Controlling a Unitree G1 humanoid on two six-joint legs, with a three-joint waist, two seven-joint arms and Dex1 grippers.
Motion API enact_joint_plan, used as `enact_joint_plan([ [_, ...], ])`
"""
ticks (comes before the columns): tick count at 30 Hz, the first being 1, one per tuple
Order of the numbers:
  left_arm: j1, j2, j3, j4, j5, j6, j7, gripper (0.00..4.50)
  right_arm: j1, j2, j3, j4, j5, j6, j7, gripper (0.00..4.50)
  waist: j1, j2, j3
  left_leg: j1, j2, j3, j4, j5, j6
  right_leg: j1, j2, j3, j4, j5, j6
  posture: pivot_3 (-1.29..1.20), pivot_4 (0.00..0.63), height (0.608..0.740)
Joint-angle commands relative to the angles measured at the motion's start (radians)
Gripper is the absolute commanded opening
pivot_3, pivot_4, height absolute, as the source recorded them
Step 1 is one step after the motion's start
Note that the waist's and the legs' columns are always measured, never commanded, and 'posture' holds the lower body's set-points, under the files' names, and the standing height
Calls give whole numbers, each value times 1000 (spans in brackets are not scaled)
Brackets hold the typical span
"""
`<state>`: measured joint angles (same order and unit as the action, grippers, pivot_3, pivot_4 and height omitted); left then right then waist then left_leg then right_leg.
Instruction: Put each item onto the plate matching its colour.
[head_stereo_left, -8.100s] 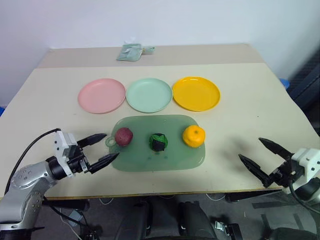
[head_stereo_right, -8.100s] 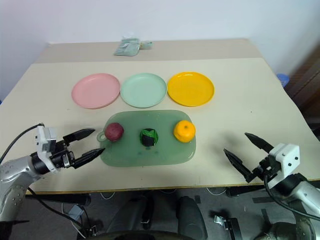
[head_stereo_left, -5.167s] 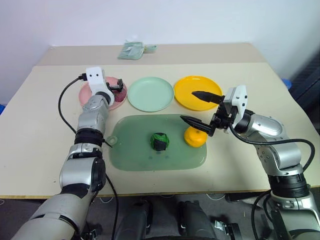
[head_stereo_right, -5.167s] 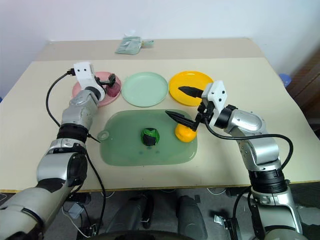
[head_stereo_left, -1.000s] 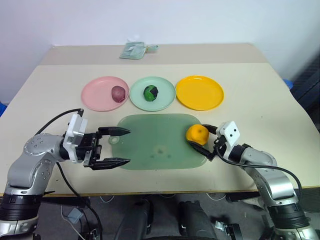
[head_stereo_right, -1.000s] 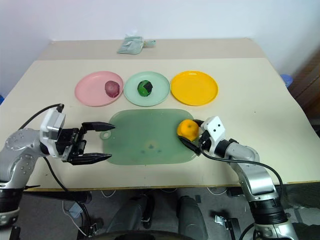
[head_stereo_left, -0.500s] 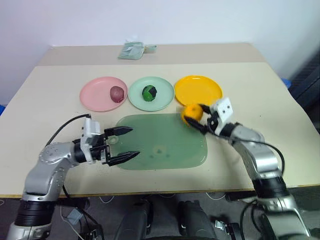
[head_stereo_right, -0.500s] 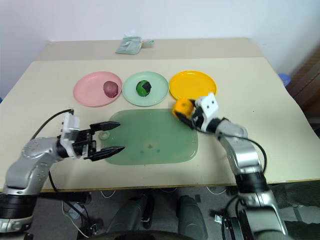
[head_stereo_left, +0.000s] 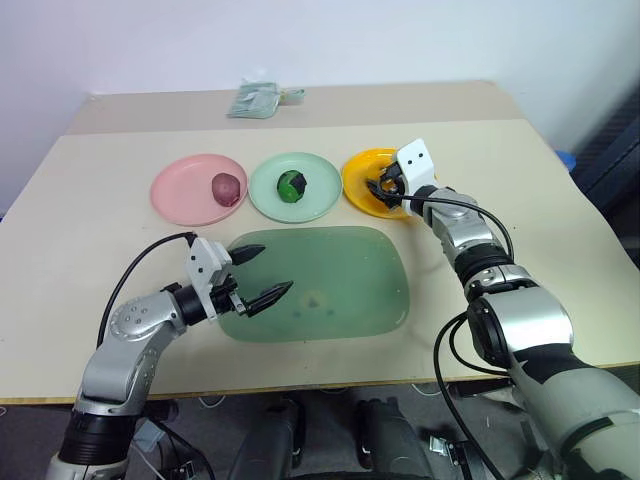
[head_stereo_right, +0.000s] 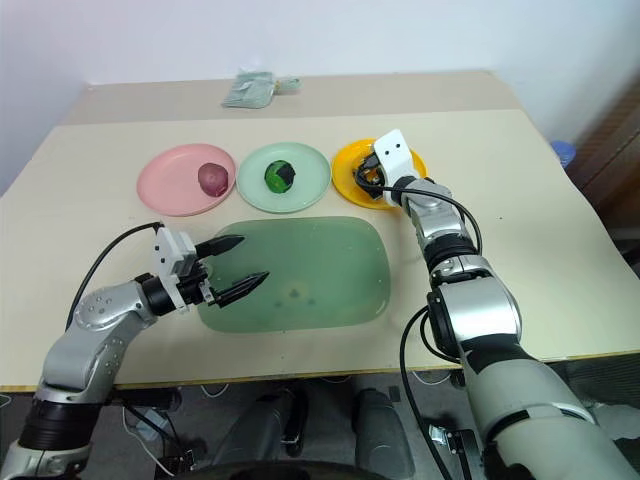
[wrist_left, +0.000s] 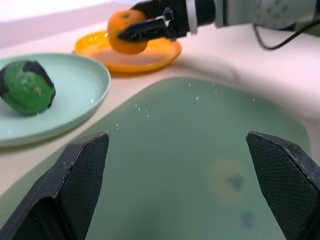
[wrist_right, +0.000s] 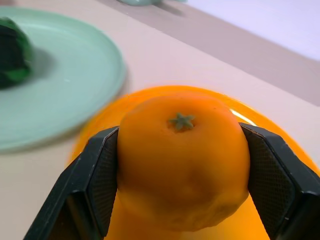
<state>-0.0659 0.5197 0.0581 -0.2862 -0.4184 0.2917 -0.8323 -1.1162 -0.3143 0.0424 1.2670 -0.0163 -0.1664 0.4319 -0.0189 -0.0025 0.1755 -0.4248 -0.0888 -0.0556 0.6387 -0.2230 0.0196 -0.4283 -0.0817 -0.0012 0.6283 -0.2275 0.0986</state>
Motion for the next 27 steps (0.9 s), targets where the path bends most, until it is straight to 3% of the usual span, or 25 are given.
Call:
enact_joint_plan([
  [1, 38, 8, 29, -56, -3, -29, 14, 4500, -56, 4, -34, 37, -7, -15, -18, 4270, -1, 0, 0, 0, 0, 0, 0, 0, 0, 0, 0, 0, 0, 0, 0, 0, 150, 740],
  [2, 50, 9, 35, -58, -8, -37, 11, 4500, -60, 5, -42, 42, -6, -13, -14, 4464, -1, 0, 0, 0, 0, 0, -1, 0, 0, -1, 0, 0, 0, 0, 0, 0, 150, 740],
  [5, 70, -4, 49, -44, -10, -84, 11, 4500, -66, 0, -69, 40, 9, -11, 21, 4464, -1, 1, 1, 0, 0, 0, -1, 0, 1, -1, 0, 0, 1, 0, 0, 0, 150, 740],
  [10, 78, 5, 58, 12, -5, -153, -24, 4500, -21, -10, -154, -79, 119, -22, 235, 4464, 0, 2, 1, 0, 0, 0, -1, -1, 2, -1, 0, 0, 1, 0, -1, 0, 150, 740],
  [12, 72, 5, 66, 43, 4, -170, -15, 4500, 71, -8, -182, -280, 206, 46, 340, 4464, 4, 2, 1, 1, 0, 0, -2, -1, 2, -1, 0, 0, 1, 0, -1, 0, 150, 740],
  [14, 66, 11, 65, 71, 18, -181, -9, 4500, 249, -15, -168, -627, 289, 159, 406, 4464, 10, 2, 0, 1, 0, -1, -3, -1, 3, -1, 0, 0, 1, 0, -1, 0, 150, 740],
  [19, 20, 25, 68, 98, 23, -174, 1, 4500, 755, -96, -123, -1449, 436, 473, 367, 4464, 31, 3, 0, 0, 0, -2, -4, -1, 3, -2, 0, 0, 1, -1, -1, 0, 150, 740],
  [23, -11, 43, 71, 99, 1, -136, -9, 4500, 1014, -158, -176, -1746, 437, 587, 267, 4464, 29, 4, 0, 2, 0, -2, -3, -2, 1, -1, 0, 1, 2, -2, -4, 0, 150, 740],
  [27, -27, 61, 77, 86, -16, -103, -18, 4500, 1147, -182, -258, -1836, 438, 628, 183, 4464, 30, 3, -1, 5, 1, -2, -3, -2, 1, 2, 0, 1, 1, -4, -6, 0, 150, 740],
])
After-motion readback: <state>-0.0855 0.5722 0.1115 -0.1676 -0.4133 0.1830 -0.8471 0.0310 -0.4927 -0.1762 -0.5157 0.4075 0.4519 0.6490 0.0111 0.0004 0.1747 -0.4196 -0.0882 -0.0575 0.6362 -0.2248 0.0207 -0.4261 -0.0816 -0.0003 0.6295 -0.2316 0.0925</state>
